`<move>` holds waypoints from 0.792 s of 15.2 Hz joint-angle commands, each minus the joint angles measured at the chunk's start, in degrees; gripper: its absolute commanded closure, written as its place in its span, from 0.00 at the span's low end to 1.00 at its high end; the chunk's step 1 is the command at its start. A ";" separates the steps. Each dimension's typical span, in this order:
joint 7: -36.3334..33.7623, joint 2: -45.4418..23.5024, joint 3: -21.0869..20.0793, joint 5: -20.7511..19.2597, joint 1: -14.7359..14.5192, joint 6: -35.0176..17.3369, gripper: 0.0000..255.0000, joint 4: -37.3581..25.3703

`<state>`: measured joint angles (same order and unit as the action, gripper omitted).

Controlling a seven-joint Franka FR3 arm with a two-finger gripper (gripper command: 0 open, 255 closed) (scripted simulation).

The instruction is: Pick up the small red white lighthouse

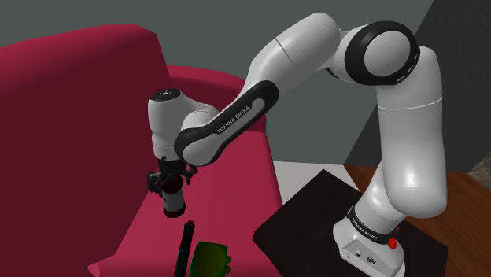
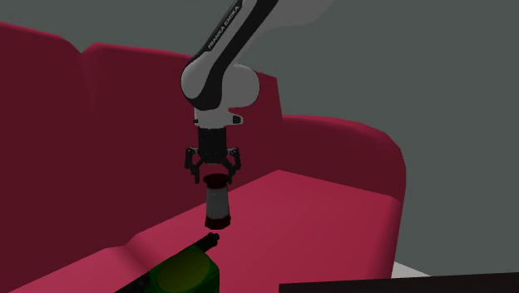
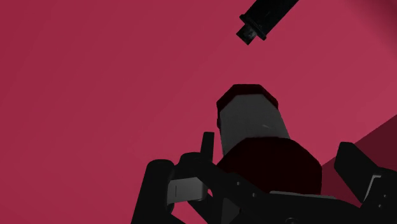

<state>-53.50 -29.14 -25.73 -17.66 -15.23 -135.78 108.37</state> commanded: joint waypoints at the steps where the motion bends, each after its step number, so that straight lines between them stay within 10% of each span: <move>1: -0.45 -1.36 0.61 -0.84 -0.34 -1.48 0.00 0.19; 3: -0.44 -1.35 0.61 -0.83 -0.34 -1.48 0.00 0.19; 4: -0.43 -1.39 0.63 -0.85 -0.33 -1.52 1.00 0.21; 12: -0.46 -1.42 0.63 -0.86 -0.37 -1.48 1.00 0.13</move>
<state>-53.96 -30.50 -25.13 -18.52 -15.61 -137.28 108.44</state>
